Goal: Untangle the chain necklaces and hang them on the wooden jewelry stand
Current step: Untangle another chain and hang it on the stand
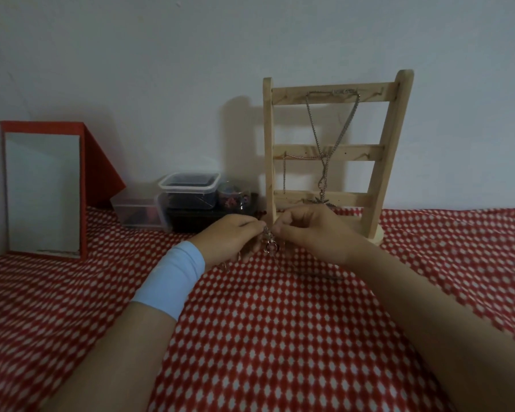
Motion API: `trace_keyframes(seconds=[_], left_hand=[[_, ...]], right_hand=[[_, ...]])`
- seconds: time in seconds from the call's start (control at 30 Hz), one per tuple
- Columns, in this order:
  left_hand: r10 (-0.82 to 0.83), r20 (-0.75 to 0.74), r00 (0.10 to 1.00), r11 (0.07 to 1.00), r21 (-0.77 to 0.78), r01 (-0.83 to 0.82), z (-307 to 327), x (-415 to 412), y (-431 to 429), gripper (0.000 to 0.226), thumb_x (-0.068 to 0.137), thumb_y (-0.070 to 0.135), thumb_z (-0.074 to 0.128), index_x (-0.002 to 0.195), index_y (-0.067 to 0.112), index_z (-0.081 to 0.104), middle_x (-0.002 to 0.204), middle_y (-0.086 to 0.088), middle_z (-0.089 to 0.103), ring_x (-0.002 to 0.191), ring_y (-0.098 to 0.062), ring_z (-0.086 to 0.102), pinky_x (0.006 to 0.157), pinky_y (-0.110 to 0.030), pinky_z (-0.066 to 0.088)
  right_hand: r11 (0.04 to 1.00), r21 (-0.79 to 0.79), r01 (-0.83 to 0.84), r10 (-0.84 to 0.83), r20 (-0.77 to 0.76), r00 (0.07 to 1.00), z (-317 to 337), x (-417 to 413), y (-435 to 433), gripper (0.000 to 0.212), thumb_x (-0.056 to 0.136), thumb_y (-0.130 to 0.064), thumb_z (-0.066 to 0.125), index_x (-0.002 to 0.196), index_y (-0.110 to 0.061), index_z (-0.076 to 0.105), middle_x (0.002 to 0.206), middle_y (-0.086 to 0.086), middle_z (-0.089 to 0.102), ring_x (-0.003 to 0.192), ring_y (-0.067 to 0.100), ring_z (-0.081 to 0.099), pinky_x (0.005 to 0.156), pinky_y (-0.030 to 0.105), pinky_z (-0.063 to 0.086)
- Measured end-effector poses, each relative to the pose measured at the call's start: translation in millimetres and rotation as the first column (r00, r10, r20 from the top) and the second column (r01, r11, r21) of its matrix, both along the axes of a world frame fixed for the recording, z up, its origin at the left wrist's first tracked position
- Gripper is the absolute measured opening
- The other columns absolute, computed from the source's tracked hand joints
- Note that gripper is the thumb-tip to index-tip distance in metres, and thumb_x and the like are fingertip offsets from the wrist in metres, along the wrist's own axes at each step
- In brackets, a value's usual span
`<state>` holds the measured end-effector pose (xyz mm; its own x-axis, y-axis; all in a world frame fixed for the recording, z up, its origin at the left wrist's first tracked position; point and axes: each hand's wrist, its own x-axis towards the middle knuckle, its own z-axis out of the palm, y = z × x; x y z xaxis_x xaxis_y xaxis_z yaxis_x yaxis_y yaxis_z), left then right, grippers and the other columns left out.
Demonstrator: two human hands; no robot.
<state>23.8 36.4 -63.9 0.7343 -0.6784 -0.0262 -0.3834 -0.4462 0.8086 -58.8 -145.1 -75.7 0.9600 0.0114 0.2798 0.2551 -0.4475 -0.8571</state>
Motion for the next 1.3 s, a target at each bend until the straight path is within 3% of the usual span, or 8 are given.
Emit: trace_keyframes(seconds=[0.1,0.2,0.37,0.6,0.83,0.93,1.1,1.3], left_hand=[[0.059,0.011,0.998,0.998,-0.009,-0.059,-1.9,1.0,-3.1,0.035,0.101,0.036,0.046,0.092,0.014,0.072,0.09,-0.001,0.073,0.086,-0.015,0.066,0.082,-0.028,0.049],[0.078,0.071,0.994,0.993,-0.096,-0.071,-3.1,0.1,-5.4,0.023,0.1,0.031,0.05,0.101,0.022,0.071,0.1,0.006,0.071,0.097,-0.01,0.064,0.089,-0.025,0.048],[-0.007,-0.057,0.998,0.972,-0.233,-0.007,-6.6,-2.4,-3.5,0.008,0.091,0.022,0.066,0.094,0.025,0.073,0.087,0.008,0.076,0.084,-0.005,0.071,0.078,-0.015,0.053],[0.069,0.044,0.997,0.972,-0.228,-0.057,-10.0,-2.0,-5.3,0.008,0.087,0.031,0.071,0.084,0.025,0.076,0.07,0.011,0.072,0.068,-0.004,0.064,0.07,-0.015,0.053],[-0.03,0.269,0.963,1.0,0.018,0.026,-5.1,2.8,0.7,0.012,0.088,0.021,0.066,0.083,0.02,0.077,0.077,0.012,0.072,0.074,0.003,0.064,0.076,-0.019,0.049],[-0.006,0.198,0.98,0.996,-0.091,0.025,-6.0,3.1,5.6,0.011,0.09,0.024,0.067,0.086,0.021,0.077,0.078,0.012,0.074,0.072,0.002,0.065,0.074,-0.015,0.051],[0.021,0.102,0.995,0.987,-0.16,-0.004,-9.1,2.0,2.6,0.003,0.084,0.024,0.074,0.085,0.024,0.077,0.077,0.009,0.075,0.069,-0.003,0.068,0.068,-0.016,0.052],[0.073,0.072,0.995,0.984,-0.165,-0.06,-11.9,-2.2,-4.5,0.009,0.083,0.019,0.073,0.081,0.01,0.074,0.065,0.005,0.068,0.062,-0.004,0.061,0.069,-0.02,0.051]], right_hand=[[0.998,-0.061,-0.005,0.005,-0.01,1.0,-0.4,-0.8,3.9,0.026,0.102,-0.018,0.059,0.087,0.001,0.068,0.071,0.004,0.072,0.064,0.018,0.069,0.071,0.031,0.059],[1.0,-0.026,0.004,-0.005,-0.053,0.999,-0.6,-0.8,5.8,0.028,0.105,-0.019,0.053,0.091,0.002,0.065,0.069,0.002,0.069,0.059,0.017,0.067,0.064,0.032,0.057],[0.997,-0.023,0.078,-0.08,-0.113,0.99,-1.1,0.4,5.6,0.031,0.109,-0.029,0.042,0.089,-0.014,0.061,0.07,0.006,0.066,0.057,0.02,0.065,0.058,0.033,0.055],[0.967,-0.24,0.087,-0.107,-0.072,0.992,0.4,1.1,3.9,0.028,0.107,-0.029,0.047,0.093,-0.013,0.066,0.071,0.007,0.068,0.058,0.015,0.064,0.059,0.029,0.055],[0.943,-0.327,0.052,-0.089,-0.099,0.991,1.8,0.9,8.7,0.031,0.106,-0.029,0.049,0.097,-0.004,0.065,0.07,0.004,0.066,0.054,0.004,0.06,0.059,0.02,0.051],[0.957,-0.287,0.045,-0.077,-0.102,0.992,3.7,0.6,9.0,0.033,0.106,-0.029,0.05,0.096,-0.001,0.065,0.068,0.007,0.066,0.053,0.007,0.06,0.057,0.02,0.051],[0.993,-0.052,0.108,-0.112,-0.081,0.99,-0.6,2.2,7.5,0.03,0.102,-0.026,0.058,0.083,-0.003,0.066,0.06,0.004,0.062,0.052,0.015,0.058,0.055,0.025,0.052],[0.977,-0.187,0.105,-0.121,-0.074,0.99,-3.1,3.9,9.1,0.032,0.103,-0.031,0.056,0.093,-0.004,0.07,0.066,0.008,0.066,0.052,0.008,0.059,0.055,0.02,0.05]])
